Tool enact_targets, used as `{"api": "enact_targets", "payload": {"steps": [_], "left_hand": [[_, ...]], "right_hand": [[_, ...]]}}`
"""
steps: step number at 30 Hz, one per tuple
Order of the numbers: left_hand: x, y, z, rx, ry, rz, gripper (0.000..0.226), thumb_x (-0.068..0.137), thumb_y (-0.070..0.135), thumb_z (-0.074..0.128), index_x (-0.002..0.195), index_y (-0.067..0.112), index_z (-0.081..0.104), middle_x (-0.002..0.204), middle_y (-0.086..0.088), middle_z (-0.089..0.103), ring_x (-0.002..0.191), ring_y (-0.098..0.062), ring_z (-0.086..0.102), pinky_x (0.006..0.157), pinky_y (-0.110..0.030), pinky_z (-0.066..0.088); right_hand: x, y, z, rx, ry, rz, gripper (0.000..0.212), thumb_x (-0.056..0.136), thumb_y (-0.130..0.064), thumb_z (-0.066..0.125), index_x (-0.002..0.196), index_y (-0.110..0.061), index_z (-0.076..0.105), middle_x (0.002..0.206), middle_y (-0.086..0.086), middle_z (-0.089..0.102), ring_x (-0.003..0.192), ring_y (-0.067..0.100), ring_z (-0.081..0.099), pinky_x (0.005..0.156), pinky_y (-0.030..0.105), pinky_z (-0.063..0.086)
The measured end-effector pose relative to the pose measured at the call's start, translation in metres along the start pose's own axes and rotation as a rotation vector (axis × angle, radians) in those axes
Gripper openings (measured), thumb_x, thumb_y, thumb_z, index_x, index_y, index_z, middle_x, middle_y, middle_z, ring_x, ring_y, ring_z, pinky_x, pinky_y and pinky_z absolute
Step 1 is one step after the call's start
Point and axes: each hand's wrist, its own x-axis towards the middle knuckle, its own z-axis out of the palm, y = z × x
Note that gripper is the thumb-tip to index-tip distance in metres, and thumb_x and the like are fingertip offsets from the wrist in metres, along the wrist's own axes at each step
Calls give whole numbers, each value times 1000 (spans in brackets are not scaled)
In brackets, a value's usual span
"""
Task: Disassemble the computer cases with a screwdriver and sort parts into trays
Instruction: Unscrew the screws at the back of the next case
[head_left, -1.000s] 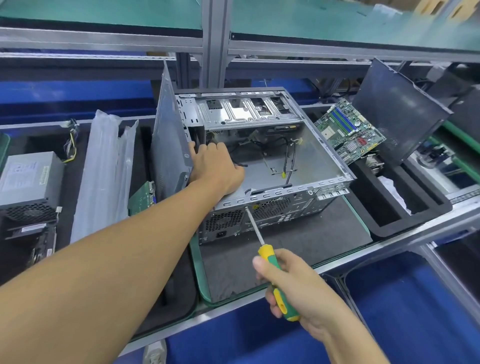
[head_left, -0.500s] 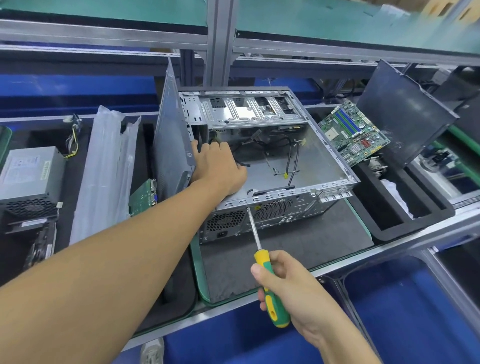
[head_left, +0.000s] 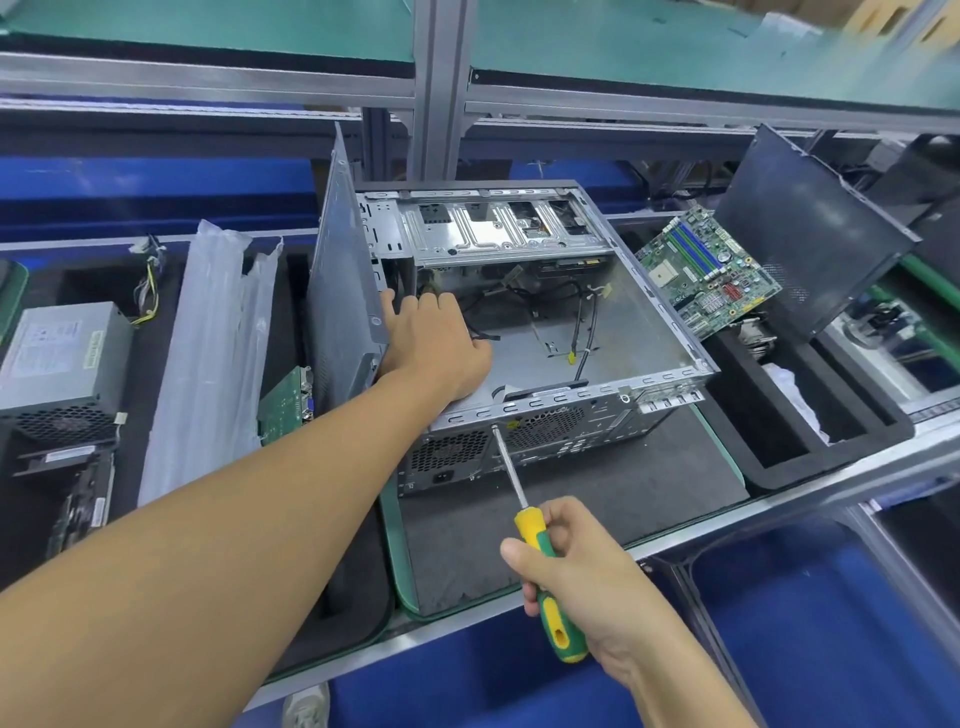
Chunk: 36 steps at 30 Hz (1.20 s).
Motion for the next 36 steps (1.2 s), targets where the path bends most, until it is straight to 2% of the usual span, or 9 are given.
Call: {"api": "enact_targets", "payload": {"steps": [3,6,10,14,18,22,25,30,36], "left_hand": [[-1,-1,0,-9,-1,4,54,93,54,44,127,13,51,125,-7,59,123,-29,49,120,-51,12],[-1,0,-1,-7,2,6,54,93,54,43,127,13,51,125,-7,59,123,-29,49,120,-51,12],[-2,0,-1,3,-2,6,55,93,54,42,129,12,50,127,-7,58,124,-29,48,120,-51,12],[-3,1,-3,9,-10,6,56,94,54,42,129,12,50,127,-8,58,125,-29,48,120,-51,12],[-3,1,-3,9,-7,2,56,94,54,42,130,12,50,127,-8,58,125,-29,48,121,-50,11],[-3,1,-2,9,-1,1,54,94,54,42,128,12,51,125,-7,59,124,-28,49,120,-51,11],[-2,0,0,5,3,0,55,93,54,43,128,13,51,126,-7,58,124,-28,49,120,-51,11],[-1,0,1,10,12,5,54,93,54,42,127,13,51,125,-7,59,123,-28,50,120,-51,11],[0,0,2,15,7,3,54,93,54,42,126,13,51,124,-7,59,122,-28,50,120,-51,11]], "right_hand": [[1,-6,-2,163,-77,133,25,100,-29,59,109,-6,65,85,7,70,64,17,58,67,35,49],[0,-9,-8,214,-131,151,30,105,-18,44,110,2,66,92,16,75,66,19,57,73,36,47],[-1,-8,-7,98,-69,8,10,98,-10,62,99,-2,58,84,15,73,67,22,62,69,37,54],[2,-6,1,115,-3,-13,27,92,-3,68,96,-10,42,81,9,57,56,19,57,56,34,53],[0,-7,3,169,-57,50,21,98,-21,63,116,-12,57,95,11,67,61,16,59,60,31,51],[3,-10,-1,241,-144,83,25,106,-16,45,118,1,58,89,18,74,63,19,58,61,32,50],[5,-9,-2,136,-66,-30,9,99,-10,61,102,-2,59,76,11,71,61,20,60,61,32,53],[12,-10,4,47,-11,-18,26,91,-8,71,96,-12,46,65,-1,55,53,15,52,54,30,53],[11,-19,0,179,-109,97,26,104,-22,51,113,-1,63,89,14,74,60,18,48,57,31,46]]}}
